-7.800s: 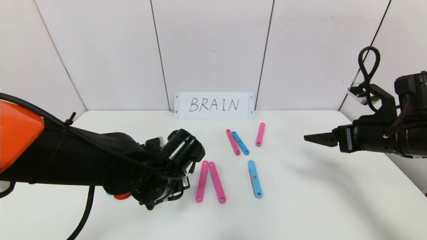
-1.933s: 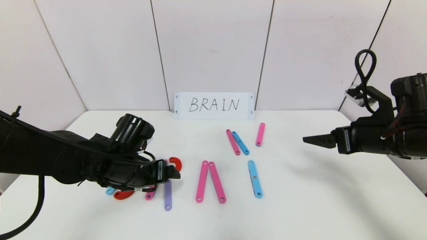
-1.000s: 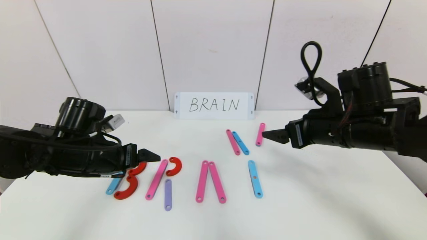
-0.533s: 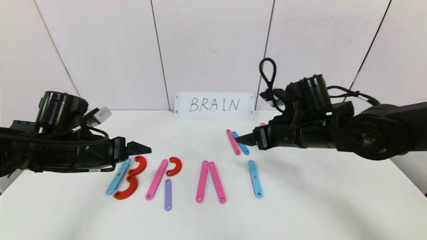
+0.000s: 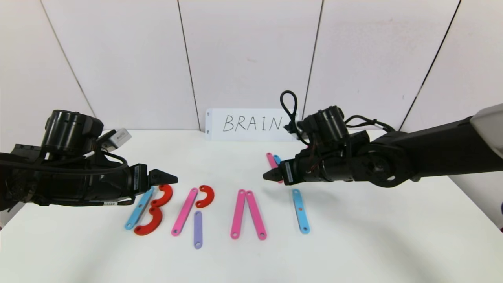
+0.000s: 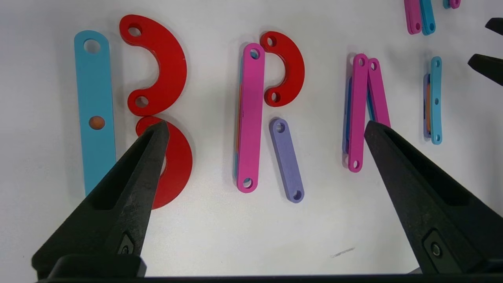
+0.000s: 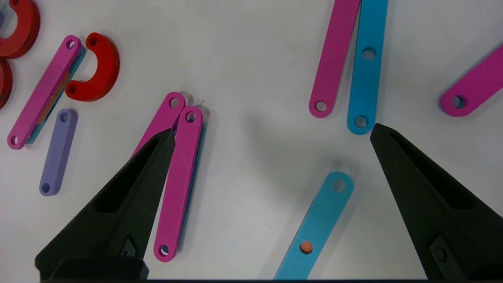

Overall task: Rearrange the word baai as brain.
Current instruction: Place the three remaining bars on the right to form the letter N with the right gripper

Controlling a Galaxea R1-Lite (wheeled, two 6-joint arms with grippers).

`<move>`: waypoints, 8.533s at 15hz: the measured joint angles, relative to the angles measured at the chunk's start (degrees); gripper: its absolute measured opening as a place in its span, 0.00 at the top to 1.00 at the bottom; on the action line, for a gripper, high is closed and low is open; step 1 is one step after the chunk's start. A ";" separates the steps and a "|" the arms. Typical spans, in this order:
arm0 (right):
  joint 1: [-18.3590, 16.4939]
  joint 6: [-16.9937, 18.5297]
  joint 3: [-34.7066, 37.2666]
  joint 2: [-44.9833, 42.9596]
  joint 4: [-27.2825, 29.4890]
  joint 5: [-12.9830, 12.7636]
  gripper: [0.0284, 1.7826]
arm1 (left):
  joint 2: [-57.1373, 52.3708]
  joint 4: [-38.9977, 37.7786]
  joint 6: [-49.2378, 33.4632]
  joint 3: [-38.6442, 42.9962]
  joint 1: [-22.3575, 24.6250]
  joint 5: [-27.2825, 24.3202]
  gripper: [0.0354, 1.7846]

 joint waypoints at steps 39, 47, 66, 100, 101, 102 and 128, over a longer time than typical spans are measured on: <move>0.20 -0.05 -14.41 17.36 -0.80 -9.74 0.27 | 0.13 -0.02 0.06 0.83 -0.09 -1.02 0.03; 0.22 0.15 -14.67 17.38 -0.34 -10.22 0.86 | 0.16 -0.02 0.06 1.06 -0.15 -1.05 0.03; -0.13 13.02 19.69 -14.23 -0.61 -22.06 0.86 | 0.33 -0.02 0.00 1.69 -1.29 -1.05 0.03; -0.22 18.88 27.01 -9.09 -4.69 -23.27 0.03 | 0.66 -0.02 0.00 1.74 -1.32 -1.11 0.03; -0.24 19.19 27.01 -9.44 -5.08 -22.92 0.03 | 0.66 -0.02 -0.02 1.74 -1.32 -1.13 0.03; -0.26 19.49 27.26 -9.70 -6.46 -22.15 0.03 | 0.63 -0.02 -0.02 1.74 -1.32 -1.11 0.03; -1.74 21.86 28.43 -8.87 -11.75 -14.75 0.03 | 0.57 -0.02 -0.02 1.72 -1.32 -1.11 0.03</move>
